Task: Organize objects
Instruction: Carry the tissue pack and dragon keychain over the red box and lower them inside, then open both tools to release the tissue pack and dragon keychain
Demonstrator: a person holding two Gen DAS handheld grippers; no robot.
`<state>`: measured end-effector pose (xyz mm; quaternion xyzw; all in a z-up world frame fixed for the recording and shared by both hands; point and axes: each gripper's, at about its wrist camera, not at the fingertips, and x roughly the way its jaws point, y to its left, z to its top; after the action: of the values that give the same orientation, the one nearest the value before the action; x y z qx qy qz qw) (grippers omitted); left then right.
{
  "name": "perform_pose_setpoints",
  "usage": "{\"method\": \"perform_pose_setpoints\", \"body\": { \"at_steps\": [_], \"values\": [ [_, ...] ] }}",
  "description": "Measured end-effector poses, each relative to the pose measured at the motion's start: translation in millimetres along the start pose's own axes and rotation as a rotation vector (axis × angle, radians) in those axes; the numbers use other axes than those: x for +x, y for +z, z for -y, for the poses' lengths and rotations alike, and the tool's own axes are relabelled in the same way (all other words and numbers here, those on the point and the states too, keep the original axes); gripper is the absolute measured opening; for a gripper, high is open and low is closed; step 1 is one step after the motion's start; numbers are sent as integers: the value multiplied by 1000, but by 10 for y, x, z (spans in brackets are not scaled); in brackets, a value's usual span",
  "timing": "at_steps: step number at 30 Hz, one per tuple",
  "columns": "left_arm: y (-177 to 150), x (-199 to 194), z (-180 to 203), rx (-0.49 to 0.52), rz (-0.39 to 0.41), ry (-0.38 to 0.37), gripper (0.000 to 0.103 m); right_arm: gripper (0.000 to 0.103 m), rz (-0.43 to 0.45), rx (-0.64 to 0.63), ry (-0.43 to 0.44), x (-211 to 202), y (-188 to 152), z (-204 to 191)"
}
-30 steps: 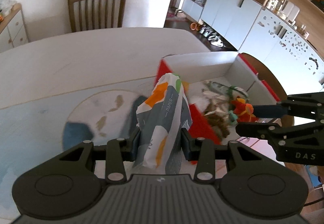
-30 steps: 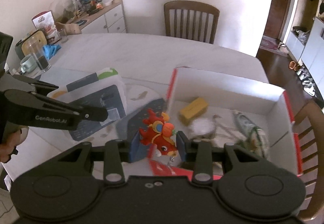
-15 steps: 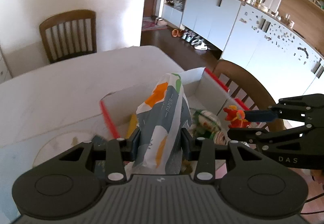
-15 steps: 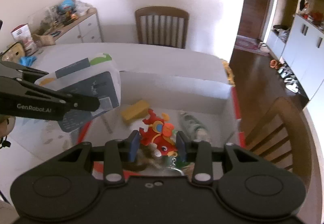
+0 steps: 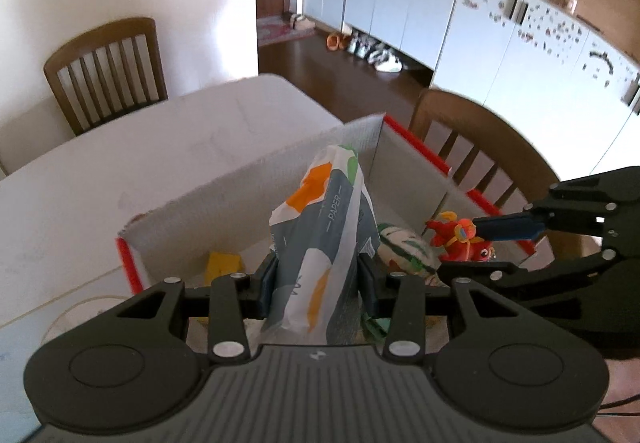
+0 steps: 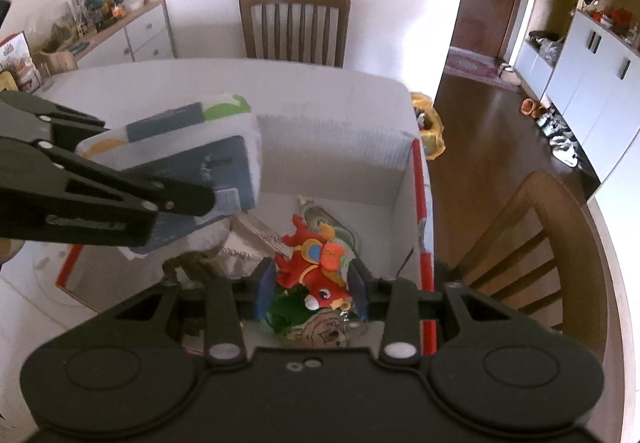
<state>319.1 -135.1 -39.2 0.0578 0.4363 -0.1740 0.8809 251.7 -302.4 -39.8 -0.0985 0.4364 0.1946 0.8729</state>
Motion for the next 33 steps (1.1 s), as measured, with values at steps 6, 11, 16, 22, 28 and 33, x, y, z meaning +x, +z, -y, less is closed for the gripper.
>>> {"method": "perform_pose_setpoints", "body": {
  "at_steps": [6, 11, 16, 22, 28, 33],
  "values": [
    [-11, 342, -29, -8, -61, -22, 41, 38, -54, -31, 12, 210, -67, -62],
    [-44, 585, -49, -6, -113, -21, 41, 38, -83, -52, 15, 313, -112, -122],
    [-69, 741, -52, 5, -146, 6, 41, 38, -105, -75, 14, 424, -122, -127],
    [-57, 792, -62, -4, -158, 3, 43, 38, -127, -82, 24, 506, -148, -123],
    [-102, 753, -23, -7, -151, 9, 47, 39, -137, -76, 26, 538, -176, -119],
    [-71, 701, -21, -14, -135, 7, 60, 46, -128, -71, 21, 507, -183, -112]
  ]
}}
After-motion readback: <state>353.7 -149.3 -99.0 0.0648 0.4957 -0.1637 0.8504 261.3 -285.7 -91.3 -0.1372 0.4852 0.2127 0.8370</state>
